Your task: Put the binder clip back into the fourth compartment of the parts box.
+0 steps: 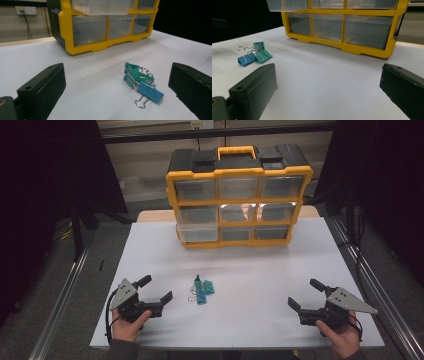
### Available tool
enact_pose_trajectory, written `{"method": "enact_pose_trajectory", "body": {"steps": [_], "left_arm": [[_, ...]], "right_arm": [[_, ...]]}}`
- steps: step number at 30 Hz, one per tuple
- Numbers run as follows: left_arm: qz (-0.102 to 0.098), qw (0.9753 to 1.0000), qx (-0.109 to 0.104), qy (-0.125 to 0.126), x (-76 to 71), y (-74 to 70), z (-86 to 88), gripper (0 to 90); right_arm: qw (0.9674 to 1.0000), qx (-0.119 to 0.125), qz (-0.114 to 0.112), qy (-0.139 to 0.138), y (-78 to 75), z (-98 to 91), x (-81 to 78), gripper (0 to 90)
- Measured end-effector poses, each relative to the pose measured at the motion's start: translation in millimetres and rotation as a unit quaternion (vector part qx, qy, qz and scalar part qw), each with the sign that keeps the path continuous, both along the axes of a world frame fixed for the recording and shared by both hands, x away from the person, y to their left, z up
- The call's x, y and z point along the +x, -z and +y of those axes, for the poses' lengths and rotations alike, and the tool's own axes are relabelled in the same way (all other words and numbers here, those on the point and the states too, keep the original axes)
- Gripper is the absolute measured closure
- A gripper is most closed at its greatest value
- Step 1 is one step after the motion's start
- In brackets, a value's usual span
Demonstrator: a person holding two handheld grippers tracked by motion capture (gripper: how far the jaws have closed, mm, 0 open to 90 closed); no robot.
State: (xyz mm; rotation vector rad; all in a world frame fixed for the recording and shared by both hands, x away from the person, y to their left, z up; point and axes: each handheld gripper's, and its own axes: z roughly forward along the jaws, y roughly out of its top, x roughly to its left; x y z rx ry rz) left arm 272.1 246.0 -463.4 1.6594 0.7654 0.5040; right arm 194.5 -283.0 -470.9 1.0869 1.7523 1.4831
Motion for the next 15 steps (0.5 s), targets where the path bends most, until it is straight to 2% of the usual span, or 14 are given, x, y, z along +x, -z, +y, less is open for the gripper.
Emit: {"method": "enact_pose_trajectory", "body": {"steps": [1,2,4,5,11,15], "left_arm": [[0.002,1.0,-0.004,-0.003,0.3,0.3,-0.9,1.2],[0.005,1.0,-0.001,0.002,0.7,0.1,-1.1,1.2],[0.006,1.0,0.002,-0.006,2.2,-0.6,-2.4,1.2],[0.007,0.9999,-0.003,-0.008,2.7,-1.0,-4.3,1.2],[0.012,0.9999,0.003,0.002,7.6,-5.1,-10.7,1.6],[0.019,0.9998,0.002,-0.004,11.6,-8.0,-12.6,1.6]], "right_arm": [[1.0,0.0,-0.001,-0.001,0.0,-0.3,0.1,0.4],[1.0,0.002,0.0,-0.001,0.1,-0.2,0.1,0.5],[1.0,0.0,0.002,-0.001,0.5,-0.3,0.1,0.5],[1.0,0.001,0.003,-0.002,0.3,-0.5,0.0,0.5],[1.0,0.001,0.001,-0.002,0.3,0.8,-0.1,0.6],[1.0,0.001,-0.003,-0.008,-0.3,0.6,0.5,0.8]]}}
